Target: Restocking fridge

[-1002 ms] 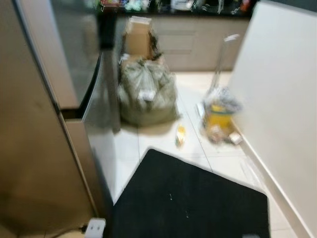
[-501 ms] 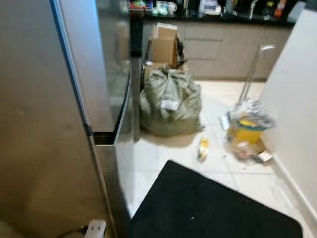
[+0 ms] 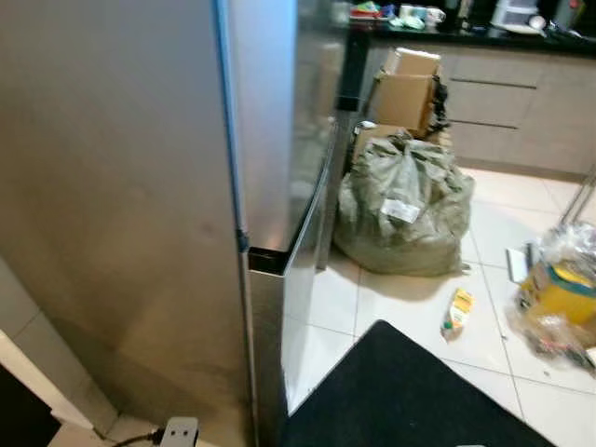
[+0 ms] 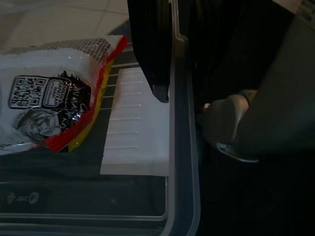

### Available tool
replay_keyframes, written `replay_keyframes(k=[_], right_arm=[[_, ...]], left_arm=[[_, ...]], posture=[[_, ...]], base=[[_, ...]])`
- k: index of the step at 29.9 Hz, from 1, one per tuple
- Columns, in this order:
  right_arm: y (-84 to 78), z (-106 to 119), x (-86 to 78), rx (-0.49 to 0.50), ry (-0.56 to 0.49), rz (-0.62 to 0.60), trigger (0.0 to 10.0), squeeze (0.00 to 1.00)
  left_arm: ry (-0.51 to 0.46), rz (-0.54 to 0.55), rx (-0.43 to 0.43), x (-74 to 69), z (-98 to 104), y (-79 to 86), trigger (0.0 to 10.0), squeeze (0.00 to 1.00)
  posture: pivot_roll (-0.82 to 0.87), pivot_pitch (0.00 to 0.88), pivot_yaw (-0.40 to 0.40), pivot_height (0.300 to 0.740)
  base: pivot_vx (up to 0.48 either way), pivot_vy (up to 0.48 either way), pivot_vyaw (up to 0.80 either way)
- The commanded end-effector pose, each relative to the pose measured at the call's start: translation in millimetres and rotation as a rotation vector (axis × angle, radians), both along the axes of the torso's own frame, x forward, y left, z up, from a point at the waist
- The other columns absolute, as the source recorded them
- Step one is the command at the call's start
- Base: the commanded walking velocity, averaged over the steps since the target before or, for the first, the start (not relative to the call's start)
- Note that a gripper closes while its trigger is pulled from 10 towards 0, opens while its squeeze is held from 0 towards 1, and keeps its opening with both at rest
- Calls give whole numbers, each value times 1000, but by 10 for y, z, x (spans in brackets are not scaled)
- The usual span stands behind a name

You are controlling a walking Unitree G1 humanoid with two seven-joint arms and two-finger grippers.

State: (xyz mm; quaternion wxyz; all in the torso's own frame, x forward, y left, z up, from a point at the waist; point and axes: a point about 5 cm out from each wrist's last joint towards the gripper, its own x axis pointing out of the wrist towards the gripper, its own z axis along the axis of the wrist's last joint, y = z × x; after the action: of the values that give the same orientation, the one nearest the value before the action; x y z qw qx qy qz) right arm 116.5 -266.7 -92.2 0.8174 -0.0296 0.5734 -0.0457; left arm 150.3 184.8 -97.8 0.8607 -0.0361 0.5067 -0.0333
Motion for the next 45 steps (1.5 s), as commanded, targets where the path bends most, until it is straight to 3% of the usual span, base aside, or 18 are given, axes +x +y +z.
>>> replay_keyframes(k=[1,15,28,45], right_arm=[[-34,4,-26,-3,2,-17,10000,0],[-17,1,-21,9,-1,-10,10000,0],[5,-8,-26,24,0,-27,10000,0],[8,-10,-28,22,4,-21,10000,0]], left_arm=[[6,-2,-5,-5,-3,-4,10000,0],[6,-23,-9,-1,-1,-10,10000,0],[11,-18,-29,-8,-4,-24,10000,0],[24,15,-4,-27,-14,-2,10000,0]], posture=[[-26,0,-30,740],[-25,0,-28,740],[-25,0,-28,740],[-24,0,-27,740]], base=[[0,0,769],[0,0,769],[0,-473,0],[-18,0,0]])
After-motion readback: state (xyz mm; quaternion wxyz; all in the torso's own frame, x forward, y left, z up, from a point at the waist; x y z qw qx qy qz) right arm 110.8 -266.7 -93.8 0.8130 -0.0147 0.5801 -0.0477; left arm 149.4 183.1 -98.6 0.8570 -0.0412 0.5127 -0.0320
